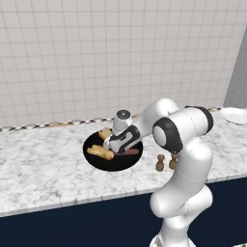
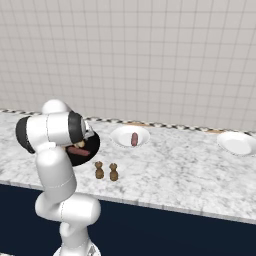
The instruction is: Place one bun and one sausage from the bowl on each plate.
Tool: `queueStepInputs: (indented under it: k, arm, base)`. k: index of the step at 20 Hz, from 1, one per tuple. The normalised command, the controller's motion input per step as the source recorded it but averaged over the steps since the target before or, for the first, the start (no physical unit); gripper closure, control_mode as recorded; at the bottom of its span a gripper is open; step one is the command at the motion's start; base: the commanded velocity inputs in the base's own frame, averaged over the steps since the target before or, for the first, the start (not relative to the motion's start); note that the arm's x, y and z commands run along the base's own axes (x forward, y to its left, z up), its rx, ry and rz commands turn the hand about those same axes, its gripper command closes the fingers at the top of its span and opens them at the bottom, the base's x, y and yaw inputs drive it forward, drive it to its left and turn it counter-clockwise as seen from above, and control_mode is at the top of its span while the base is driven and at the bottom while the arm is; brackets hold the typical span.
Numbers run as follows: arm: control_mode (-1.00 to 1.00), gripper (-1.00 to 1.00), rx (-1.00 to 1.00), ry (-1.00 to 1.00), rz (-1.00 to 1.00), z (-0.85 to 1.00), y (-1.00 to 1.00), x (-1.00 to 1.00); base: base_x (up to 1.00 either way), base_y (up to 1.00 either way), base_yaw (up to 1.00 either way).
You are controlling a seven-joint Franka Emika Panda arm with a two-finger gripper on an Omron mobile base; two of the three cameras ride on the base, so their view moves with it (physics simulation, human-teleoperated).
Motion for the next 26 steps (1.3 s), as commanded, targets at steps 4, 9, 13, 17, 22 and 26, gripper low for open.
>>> queueStepInputs:
  k: [4, 9, 13, 17, 22, 26]
  arm:
    - [-1.0, 1.0, 0.0, 0.0, 0.0, -0.23, 0.12, 0.0]
    - [-1.0, 1.0, 0.0, -0.01, 0.0, -0.05, 0.12, 0.0]
    - [-1.0, 1.0, 0.0, -0.11, 0.0, 0.44, 0.0, -0.24]
    - [-1.0, 1.0, 0.0, -0.05, -0.01, 0.98, -0.09, -0.33]
    - [-1.0, 1.0, 0.01, 0.0, -0.08, 1.0, -0.64, -0.13]
    - [-1.0, 1.0, 0.0, 0.08, -0.22, 0.69, -0.92, 0.0]
  base:
    - [0.0, 0.0, 0.0]
    - [0.0, 0.0, 0.0]
    - [0.0, 0.0, 0.0]
    - [0.0, 0.0, 0.0]
    - [0.0, 0.0, 0.0]
    - [0.0, 0.0, 0.0]
